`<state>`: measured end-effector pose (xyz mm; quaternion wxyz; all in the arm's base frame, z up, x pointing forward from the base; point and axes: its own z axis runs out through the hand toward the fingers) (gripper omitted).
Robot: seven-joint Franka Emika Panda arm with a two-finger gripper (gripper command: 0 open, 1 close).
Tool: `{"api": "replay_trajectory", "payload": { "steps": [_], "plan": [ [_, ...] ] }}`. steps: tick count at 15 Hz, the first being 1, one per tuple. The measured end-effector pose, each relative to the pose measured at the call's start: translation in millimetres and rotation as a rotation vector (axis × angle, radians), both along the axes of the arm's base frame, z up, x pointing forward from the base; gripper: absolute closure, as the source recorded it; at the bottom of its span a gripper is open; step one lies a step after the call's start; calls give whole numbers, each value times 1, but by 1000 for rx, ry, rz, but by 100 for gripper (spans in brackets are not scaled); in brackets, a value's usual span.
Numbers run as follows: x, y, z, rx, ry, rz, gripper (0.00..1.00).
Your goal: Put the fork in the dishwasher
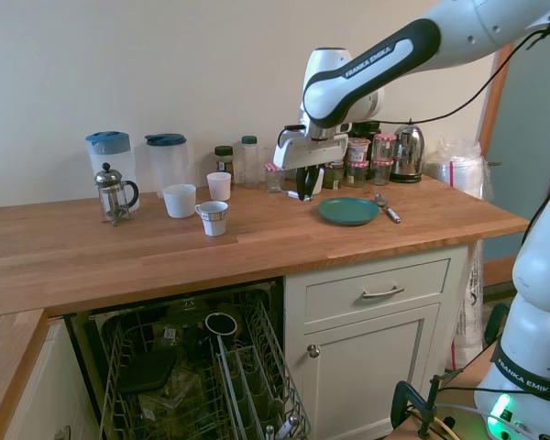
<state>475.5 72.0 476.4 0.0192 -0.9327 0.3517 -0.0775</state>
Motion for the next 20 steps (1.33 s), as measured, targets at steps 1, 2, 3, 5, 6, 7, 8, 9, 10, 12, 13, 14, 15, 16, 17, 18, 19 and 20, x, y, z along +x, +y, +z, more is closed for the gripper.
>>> {"api": "replay_trajectory", "payload": {
  "steps": [1, 2, 3, 5, 6, 7, 8, 9, 10, 12, 13, 14, 15, 16, 17, 18, 19, 20],
  "plan": [
    [-19, 8, 10, -29, 27, 44, 100],
    [-38, 17, 20, -56, 52, 88, 100],
    [-56, 30, 25, -84, 83, 135, 100],
    [-79, 57, 18, -148, 148, 220, 100],
    [-88, 72, 8, -175, 181, 262, 100],
    [-95, 85, -2, -197, 209, 298, 100],
    [-101, 99, -13, -216, 237, 334, 100],
    [-107, 111, -22, -228, 261, 370, 100],
    [-111, 123, -31, -233, 276, 401, 100],
    [-113, 135, -40, -236, 288, 441, 100],
    [-116, 142, -45, -242, 298, 475, 100],
    [-122, 156, -53, -254, 316, 519, 100],
    [-130, 174, -63, -270, 338, 566, 100],
    [-139, 192, -74, -295, 363, 611, 100],
    [-147, 208, -84, -325, 390, 643, 100],
    [-152, 220, -92, -354, 415, 666, 100],
    [-155, 231, -98, -378, 442, 688, 100],
    [-157, 242, -103, -400, 469, 706, 100]
  ]
}}
